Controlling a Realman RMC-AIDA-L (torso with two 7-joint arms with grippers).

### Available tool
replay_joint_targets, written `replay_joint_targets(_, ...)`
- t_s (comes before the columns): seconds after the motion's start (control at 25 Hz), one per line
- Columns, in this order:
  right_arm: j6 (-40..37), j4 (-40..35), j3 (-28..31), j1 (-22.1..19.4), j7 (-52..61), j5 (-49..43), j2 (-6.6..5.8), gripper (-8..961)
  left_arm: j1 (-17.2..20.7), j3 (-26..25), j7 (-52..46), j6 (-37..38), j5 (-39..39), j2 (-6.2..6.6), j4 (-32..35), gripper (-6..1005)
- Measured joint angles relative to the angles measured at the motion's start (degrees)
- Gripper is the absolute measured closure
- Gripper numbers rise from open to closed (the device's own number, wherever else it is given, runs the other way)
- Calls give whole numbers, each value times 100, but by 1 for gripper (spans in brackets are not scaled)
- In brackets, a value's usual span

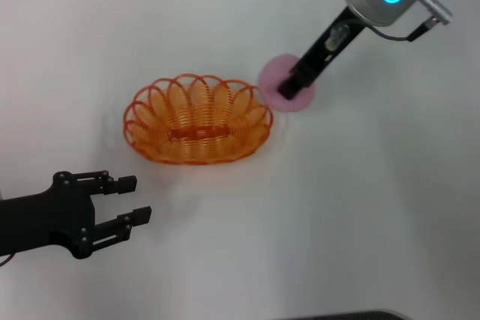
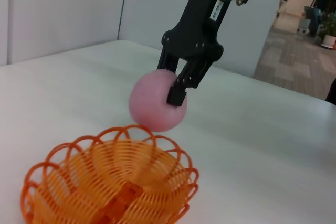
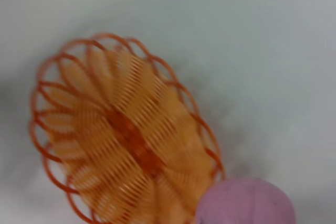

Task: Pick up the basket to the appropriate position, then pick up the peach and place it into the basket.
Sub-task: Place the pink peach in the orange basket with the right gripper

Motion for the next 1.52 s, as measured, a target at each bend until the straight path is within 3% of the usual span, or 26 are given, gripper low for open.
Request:
replay_joint_targets(0.28, 52, -116, -166, 95, -68, 779, 25, 605, -2, -11, 0, -1, 0, 0, -5, 490)
replay_joint_targets(0.68, 391, -69, -600, 134, -80, 1194, 49, 541, 13, -11, -13, 3, -13, 0, 1, 490)
replay_joint_targets(1.0, 910, 130, -1424, 95, -149, 1411, 46, 491, 24, -14, -17, 40, -36, -1, 1, 490)
replay_joint_targets(1.32, 1168, 204, -1474, -35, -366, 1856, 2, 440, 25, -148, -18, 152, -31, 2, 18, 490)
replay_joint_targets(1.52, 1247, 242, -1450, -109, -458, 1950, -5, 205, 24, -169, -18, 161, -35, 0, 19, 490)
